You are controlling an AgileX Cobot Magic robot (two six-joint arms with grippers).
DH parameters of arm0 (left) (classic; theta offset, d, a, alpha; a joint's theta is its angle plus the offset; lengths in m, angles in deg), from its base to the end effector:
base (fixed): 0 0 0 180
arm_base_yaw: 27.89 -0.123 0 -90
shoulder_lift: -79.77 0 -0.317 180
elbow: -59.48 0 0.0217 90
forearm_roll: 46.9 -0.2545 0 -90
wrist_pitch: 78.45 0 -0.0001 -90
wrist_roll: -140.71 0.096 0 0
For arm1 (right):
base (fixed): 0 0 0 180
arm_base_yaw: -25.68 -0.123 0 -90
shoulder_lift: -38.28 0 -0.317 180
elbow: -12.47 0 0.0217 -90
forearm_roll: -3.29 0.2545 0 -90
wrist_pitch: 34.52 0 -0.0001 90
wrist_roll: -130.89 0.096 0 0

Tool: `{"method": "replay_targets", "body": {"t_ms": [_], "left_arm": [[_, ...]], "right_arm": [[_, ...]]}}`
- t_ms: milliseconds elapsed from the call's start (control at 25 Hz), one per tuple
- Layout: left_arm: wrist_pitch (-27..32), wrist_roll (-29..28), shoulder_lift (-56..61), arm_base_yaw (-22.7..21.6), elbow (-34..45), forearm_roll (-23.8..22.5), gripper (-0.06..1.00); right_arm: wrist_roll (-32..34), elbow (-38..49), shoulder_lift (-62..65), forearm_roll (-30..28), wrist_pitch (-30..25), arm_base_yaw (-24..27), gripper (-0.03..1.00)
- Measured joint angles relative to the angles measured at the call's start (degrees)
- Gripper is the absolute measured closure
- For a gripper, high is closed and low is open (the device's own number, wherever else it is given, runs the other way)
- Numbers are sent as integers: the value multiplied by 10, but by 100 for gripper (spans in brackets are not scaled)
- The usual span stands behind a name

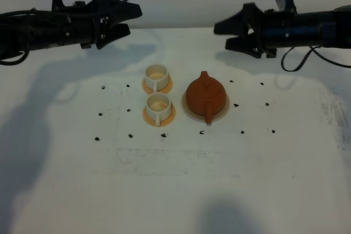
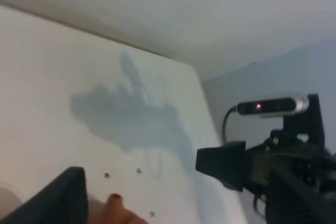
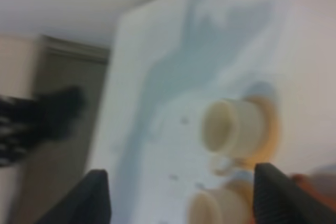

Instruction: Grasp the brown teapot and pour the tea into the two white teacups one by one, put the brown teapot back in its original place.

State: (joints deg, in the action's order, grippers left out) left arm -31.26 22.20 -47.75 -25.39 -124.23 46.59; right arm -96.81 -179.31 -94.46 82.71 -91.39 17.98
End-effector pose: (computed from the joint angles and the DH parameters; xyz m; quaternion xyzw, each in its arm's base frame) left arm 0.4696 -0.0909 0.2181 -0.0210 0.8186 -0.4709 0.3282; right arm 0.4669 0.1429 0.2039 -0.0574 0.8386 0.5039 0.1989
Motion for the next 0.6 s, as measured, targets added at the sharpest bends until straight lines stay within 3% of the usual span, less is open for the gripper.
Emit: {"method": "replay_targets", "body": {"t_ms": [160,280,440,600], "left_arm": [[-47,15,39,0,-1,-84,34],[-83,-15,75,0,-1,-178,35],[-117,-85,131,0,-1,-328,35],[-120,-198,187,0,-1,-498,38]], "right_arm": [[38,-26,21,-128,43,0,38],[87,-41,45,-225,63,0,39],[146,-42,72,-348,88,0,39],[205,-42,98,-459,112,-2,40]]}}
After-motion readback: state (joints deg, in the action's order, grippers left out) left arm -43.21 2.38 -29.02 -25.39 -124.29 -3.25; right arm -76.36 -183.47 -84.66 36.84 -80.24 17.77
